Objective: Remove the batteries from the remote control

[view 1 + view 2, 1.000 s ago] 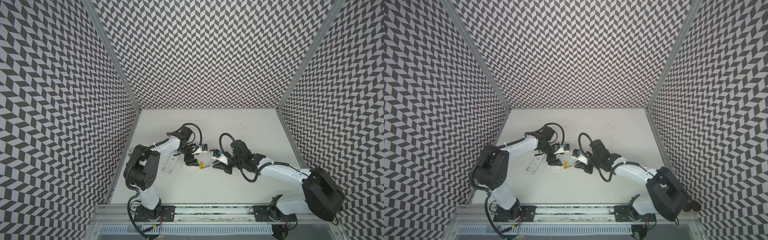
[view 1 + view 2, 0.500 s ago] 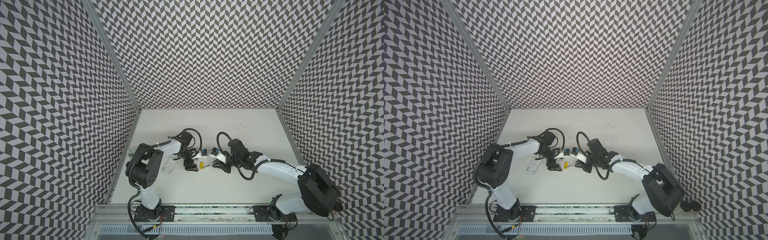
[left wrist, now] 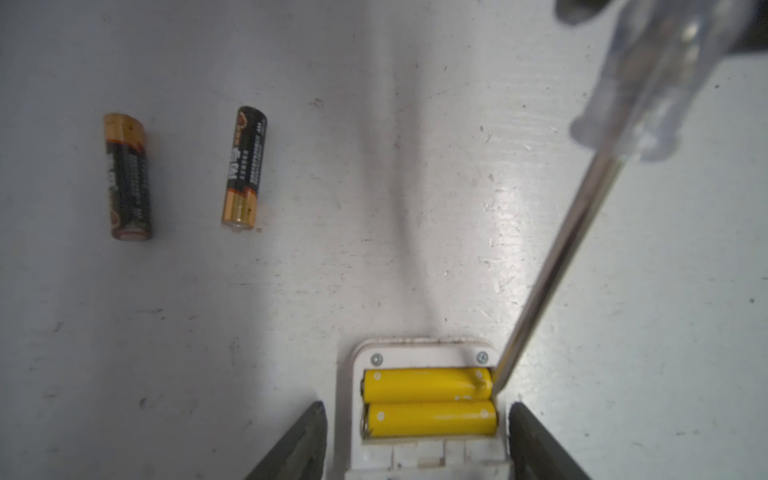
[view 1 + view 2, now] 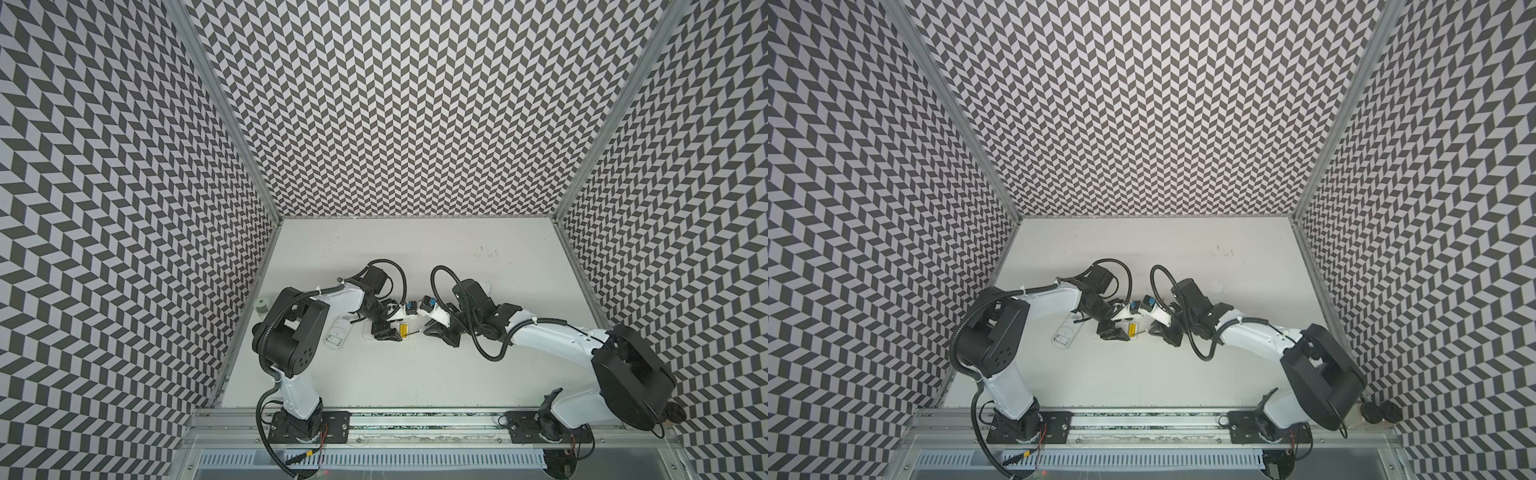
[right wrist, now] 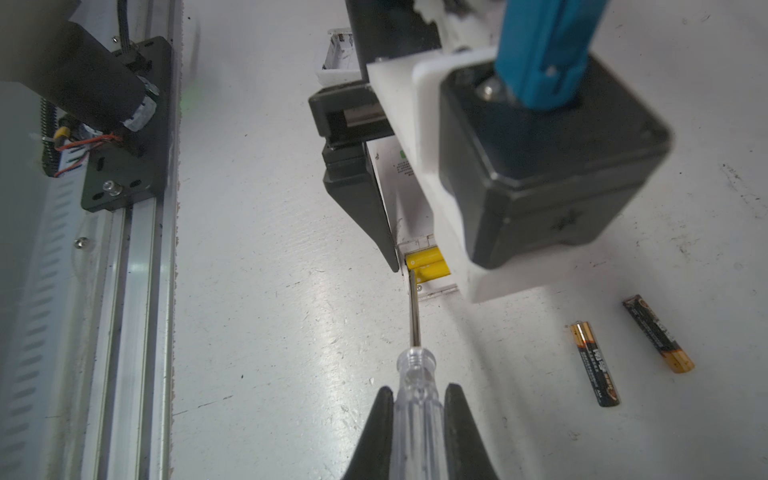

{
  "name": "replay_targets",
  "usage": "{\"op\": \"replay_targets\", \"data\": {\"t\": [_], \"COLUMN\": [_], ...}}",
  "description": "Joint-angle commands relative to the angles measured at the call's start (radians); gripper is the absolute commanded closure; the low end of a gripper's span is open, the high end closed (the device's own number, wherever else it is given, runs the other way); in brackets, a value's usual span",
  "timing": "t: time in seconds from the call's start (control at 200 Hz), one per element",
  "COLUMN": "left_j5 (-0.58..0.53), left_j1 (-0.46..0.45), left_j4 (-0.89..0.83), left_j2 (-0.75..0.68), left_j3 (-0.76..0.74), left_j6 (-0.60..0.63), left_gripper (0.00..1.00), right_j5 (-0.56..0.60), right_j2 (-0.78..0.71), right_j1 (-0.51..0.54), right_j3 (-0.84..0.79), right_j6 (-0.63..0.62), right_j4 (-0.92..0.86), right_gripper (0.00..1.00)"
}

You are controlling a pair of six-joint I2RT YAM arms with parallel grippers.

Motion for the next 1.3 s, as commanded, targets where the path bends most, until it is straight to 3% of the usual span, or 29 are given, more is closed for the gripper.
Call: {"op": "replay_targets", "data": {"t": [0.0, 0.24, 1.297], "left_j5": [-0.053, -0.05, -0.041], "left_j1": [-0.008, -0.009, -0.013], "left_j4": [-0.051, -0.062, -0.065], "left_j2": [0.019, 0.011, 0.012], "left_j3": [-0.066, -0.067, -0.059], "left_j6": [0.014, 0.019, 0.012], "left_gripper": [0.39, 0.52, 0.54], "right_j5": [0.011, 0.039, 0.058], "right_j2": [-0.003, -0.006, -0.017], "right_j1": [0.01, 0.021, 0.036], "right_j3": [-0.005, -0.004, -0.007], "right_j6": [-0.01, -0.054, -0.068], "right_j4": [0.04, 0.003, -0.009], "right_gripper": [1.0, 1.0, 1.0]}}
